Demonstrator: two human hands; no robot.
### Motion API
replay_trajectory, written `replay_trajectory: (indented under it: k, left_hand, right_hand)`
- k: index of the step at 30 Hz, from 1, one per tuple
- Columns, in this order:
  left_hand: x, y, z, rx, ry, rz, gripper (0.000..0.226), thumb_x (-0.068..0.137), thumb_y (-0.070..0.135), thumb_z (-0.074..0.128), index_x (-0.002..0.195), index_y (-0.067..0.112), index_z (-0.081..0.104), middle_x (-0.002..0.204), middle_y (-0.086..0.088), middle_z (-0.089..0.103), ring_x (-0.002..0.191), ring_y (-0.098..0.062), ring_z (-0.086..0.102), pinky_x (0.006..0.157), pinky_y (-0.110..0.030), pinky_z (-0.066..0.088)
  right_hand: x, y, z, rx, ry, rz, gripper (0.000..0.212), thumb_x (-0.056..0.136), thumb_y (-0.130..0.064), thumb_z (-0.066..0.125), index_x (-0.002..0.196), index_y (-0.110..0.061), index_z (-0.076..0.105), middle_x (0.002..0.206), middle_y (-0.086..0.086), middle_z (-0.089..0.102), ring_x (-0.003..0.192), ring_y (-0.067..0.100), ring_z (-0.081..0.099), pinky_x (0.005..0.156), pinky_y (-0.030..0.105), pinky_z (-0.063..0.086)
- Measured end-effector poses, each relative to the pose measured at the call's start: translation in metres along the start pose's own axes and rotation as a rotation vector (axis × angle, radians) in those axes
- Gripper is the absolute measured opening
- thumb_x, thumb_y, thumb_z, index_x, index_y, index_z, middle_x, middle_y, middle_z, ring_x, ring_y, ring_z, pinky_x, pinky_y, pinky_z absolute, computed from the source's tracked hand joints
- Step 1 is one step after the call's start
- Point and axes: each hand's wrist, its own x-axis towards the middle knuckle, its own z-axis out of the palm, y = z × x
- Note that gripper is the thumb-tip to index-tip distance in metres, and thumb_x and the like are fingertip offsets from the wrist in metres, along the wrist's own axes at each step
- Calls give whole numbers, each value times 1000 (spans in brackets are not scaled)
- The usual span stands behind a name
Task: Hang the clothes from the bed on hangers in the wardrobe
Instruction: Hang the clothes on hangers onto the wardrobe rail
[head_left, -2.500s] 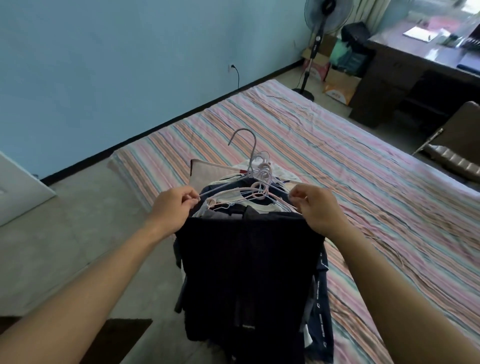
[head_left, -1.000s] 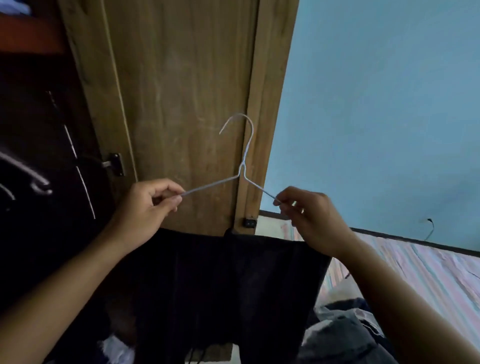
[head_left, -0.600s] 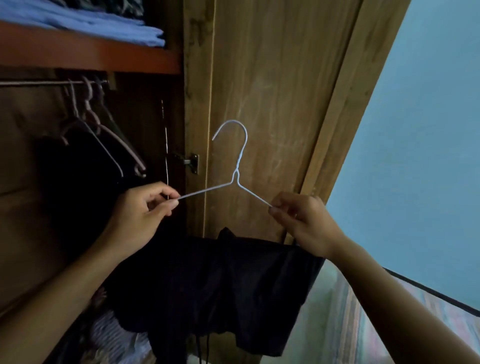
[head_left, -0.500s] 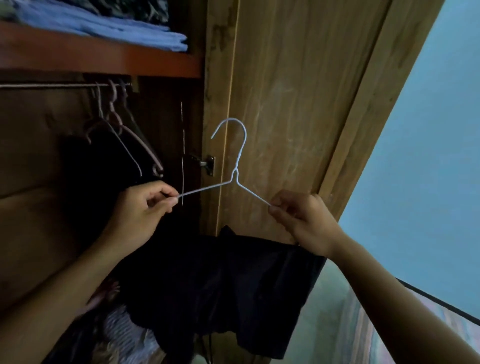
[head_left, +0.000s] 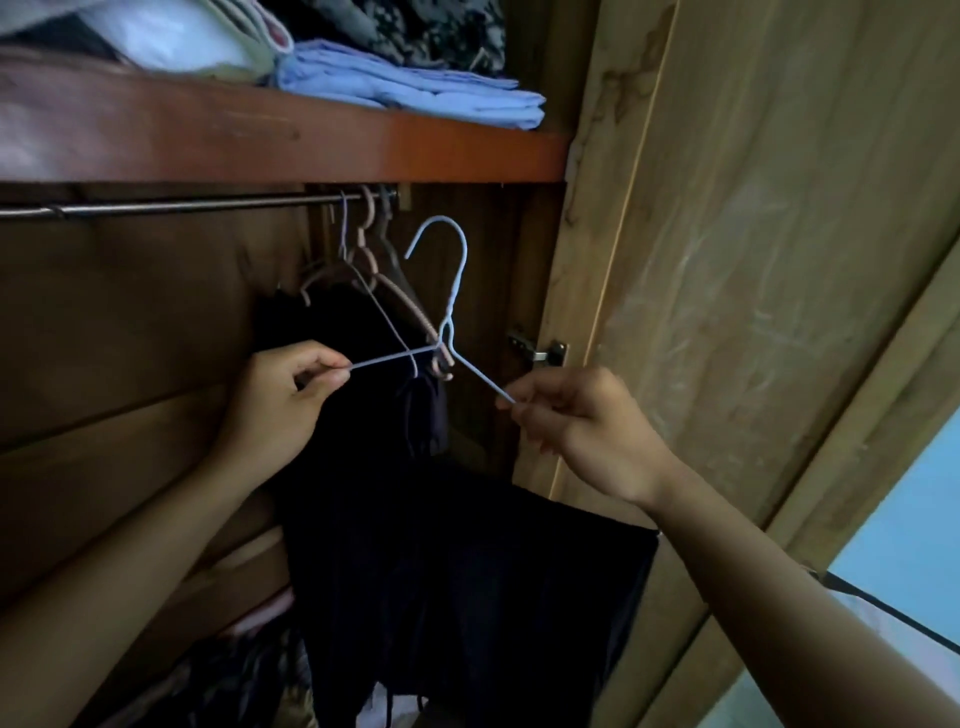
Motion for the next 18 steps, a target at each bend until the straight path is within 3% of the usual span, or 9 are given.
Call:
replay_trajectory:
  k: [3,7,16,18]
  left_hand:
    - [15,-21,-15,84,49,-7,15,88,1,66,88,15,72,75,20,69,75,2,63,74,-17,48]
    - [32,-40,-34,212,79,-37,12,91,5,64,96,8,74,88,0,71,87,-21,67,82,-35,50]
    - [50,-34,-62,439,138,-52,26,90,19,62,113,23,71,104,-1,74,98,-23,67,89,-33,51]
    - [53,-35,-68,492,141,-28,28,88,24,59,114,24,72,106,-2,74,100,-25,67,90,-34,52]
  right_hand:
    - [25,-9,27,100,-18,19,10,93,-10,64,86,-10,72,56,-2,60,53,11,54,55,28,43]
    - [58,-15,66,183,-19,51,16,92,-15,65,77,-18,69,53,-5,59,49,6,51,55,27,39]
    - [132,-23,108,158,42,62,22,90,-19,65,69,-13,68,50,-9,58,50,4,52,61,34,43]
    - [150,-21,114,125,69,61,30,88,-22,65,59,-21,66,50,-9,57,49,3,50,59,33,42]
